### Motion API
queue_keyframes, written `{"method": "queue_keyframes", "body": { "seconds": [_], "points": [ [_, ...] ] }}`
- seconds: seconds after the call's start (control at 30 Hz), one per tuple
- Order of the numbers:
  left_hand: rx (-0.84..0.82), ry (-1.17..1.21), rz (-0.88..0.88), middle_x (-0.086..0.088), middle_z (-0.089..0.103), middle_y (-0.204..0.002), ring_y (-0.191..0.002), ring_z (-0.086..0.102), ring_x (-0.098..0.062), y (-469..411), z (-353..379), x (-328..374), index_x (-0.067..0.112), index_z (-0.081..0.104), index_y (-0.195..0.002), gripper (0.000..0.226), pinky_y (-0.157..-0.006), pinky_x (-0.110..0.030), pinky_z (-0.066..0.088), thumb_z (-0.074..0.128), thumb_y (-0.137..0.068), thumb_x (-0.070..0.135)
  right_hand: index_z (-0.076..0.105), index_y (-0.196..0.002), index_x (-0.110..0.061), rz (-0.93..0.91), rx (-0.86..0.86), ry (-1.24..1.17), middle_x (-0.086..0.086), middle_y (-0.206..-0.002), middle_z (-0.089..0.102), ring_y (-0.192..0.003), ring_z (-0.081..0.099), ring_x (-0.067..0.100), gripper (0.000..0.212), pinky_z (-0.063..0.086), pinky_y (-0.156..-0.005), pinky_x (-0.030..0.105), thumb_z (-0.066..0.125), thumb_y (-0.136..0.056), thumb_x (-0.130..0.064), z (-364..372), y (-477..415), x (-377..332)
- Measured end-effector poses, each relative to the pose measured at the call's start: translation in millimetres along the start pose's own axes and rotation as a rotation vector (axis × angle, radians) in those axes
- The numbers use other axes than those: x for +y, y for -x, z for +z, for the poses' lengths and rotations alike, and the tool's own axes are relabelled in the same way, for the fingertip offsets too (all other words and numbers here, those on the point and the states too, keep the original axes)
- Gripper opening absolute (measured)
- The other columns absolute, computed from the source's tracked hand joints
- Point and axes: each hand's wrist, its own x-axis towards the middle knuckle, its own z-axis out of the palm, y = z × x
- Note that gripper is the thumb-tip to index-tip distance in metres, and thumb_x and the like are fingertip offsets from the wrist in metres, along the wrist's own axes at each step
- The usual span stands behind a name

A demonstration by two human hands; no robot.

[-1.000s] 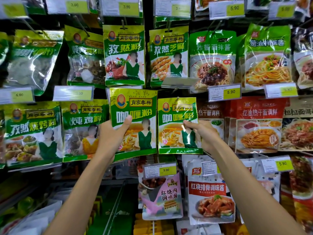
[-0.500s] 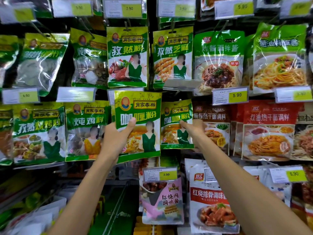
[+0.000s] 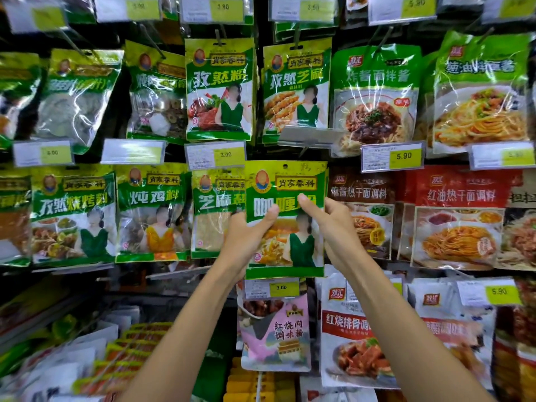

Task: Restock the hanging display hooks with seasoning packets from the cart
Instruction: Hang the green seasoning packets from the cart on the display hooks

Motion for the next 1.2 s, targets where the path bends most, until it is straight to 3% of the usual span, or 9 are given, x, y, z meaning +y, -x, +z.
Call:
{"method": "queue_keyframes", "body": {
  "seconds": [0.1,0.2,0.33,0.43,0.53,0.67,0.93,1.07,1.2],
  "points": [
    [0.018,-0.13,0.04,-0.02,0.061,-0.119,-0.109,0.061,-0.03,0.2,5.4,-0.6,-0.006,0.051,-0.12,0.094,-0.094,-0.051,0.049,0.069,-0.063,0.067,0.059,-0.108,0.011,-0.019,0.01,-0.013,0.034,-0.103,0.061,-0.093,0.062,0.035,0.047,0.047,-0.095,0.056,0.062,-0.091,-0.033,-3.6,-0.7,2.3],
    [0.232,-0.483,0.382,0.008,0.062,-0.069,-0.063,0.06,-0.004,-4.4,-9.1,6.5,0.013,0.066,-0.081,0.036,-0.06,-0.019,0.049,0.057,-0.088,0.047,0.064,-0.091,0.001,-0.028,-0.016,-0.008,0.026,-0.088,0.067,-0.079,0.062,0.024,0.028,0.051,-0.087,0.037,0.059,-0.094,-0.027,-11.6,-1.0,5.6],
    [0.752,-0.879,0.909,-0.006,0.066,-0.073,-0.063,0.06,-0.02,-23.2,-35.3,36.1,0.008,0.068,-0.094,0.022,-0.051,-0.027,0.04,0.052,-0.096,0.023,0.063,-0.095,0.01,-0.007,0.023,-0.009,0.03,-0.093,0.067,-0.091,0.063,0.039,0.037,0.05,-0.082,0.027,0.059,-0.094,-0.026,-21.8,-6.5,13.2],
    [0.829,-1.129,1.114,-0.015,0.066,-0.1,-0.091,0.059,-0.029,-49.5,-46.1,48.0,0.004,0.062,-0.112,0.023,-0.072,-0.034,0.045,0.052,-0.095,0.016,0.062,-0.103,0.011,-0.011,0.052,-0.006,0.03,-0.101,0.066,-0.097,0.062,0.036,0.039,0.048,-0.072,0.02,0.06,-0.093,-0.026,-23.8,-12.0,12.5],
    [0.76,-1.297,1.106,-0.018,0.058,-0.121,-0.112,0.053,-0.034,-71.0,-53.2,44.8,0.003,0.055,-0.126,0.034,-0.095,-0.041,0.038,0.046,-0.097,0.02,0.063,-0.103,0.01,-0.038,0.067,-0.015,0.03,-0.104,0.066,-0.1,0.062,0.038,0.036,0.05,-0.079,0.028,0.06,-0.093,-0.025,-23.7,-19.1,5.9],
    [0.688,-1.377,1.094,-0.02,0.056,-0.123,-0.114,0.053,-0.036,-83.9,-56.1,32.2,0.002,0.053,-0.125,0.035,-0.101,-0.044,0.035,0.043,-0.099,0.024,0.062,-0.092,0.011,-0.049,0.081,-0.03,0.028,-0.083,0.065,-0.078,0.062,0.036,0.032,0.05,-0.087,0.046,0.059,-0.095,-0.02,-22.2,-24.4,-1.8],
    [0.706,-1.306,1.201,-0.02,0.059,-0.114,-0.11,0.047,-0.031,-91.6,-58.3,26.3,0.0,0.055,-0.121,0.033,-0.1,-0.041,0.033,0.046,-0.097,0.02,0.059,-0.074,-0.003,0.047,0.117,-0.027,0.005,-0.062,0.058,-0.052,0.057,0.008,0.022,0.044,-0.044,0.009,0.061,-0.093,-0.015,-25.4,-39.2,3.4],
    [0.716,-1.303,1.223,-0.02,0.06,-0.113,-0.108,0.049,-0.032,-93.9,-59.9,24.8,0.0,0.056,-0.12,0.032,-0.099,-0.042,0.035,0.046,-0.097,0.02,0.061,-0.088,0.006,0.065,0.155,0.034,0.017,-0.076,0.06,-0.07,0.054,0.02,0.025,0.042,-0.069,0.029,0.062,-0.092,-0.018,-21.2,-50.9,7.1],
    [0.691,-1.288,1.243,-0.019,0.06,-0.114,-0.11,0.047,-0.03,-93.2,-63.4,25.0,0.001,0.056,-0.122,0.033,-0.099,-0.043,0.036,0.045,-0.096,0.019,0.059,-0.084,-0.003,0.011,0.212,0.166,0.017,-0.077,0.047,-0.072,0.043,0.023,0.02,0.03,-0.065,0.032,0.064,-0.092,-0.021,-14.5,-65.9,17.7]
  ]
}}
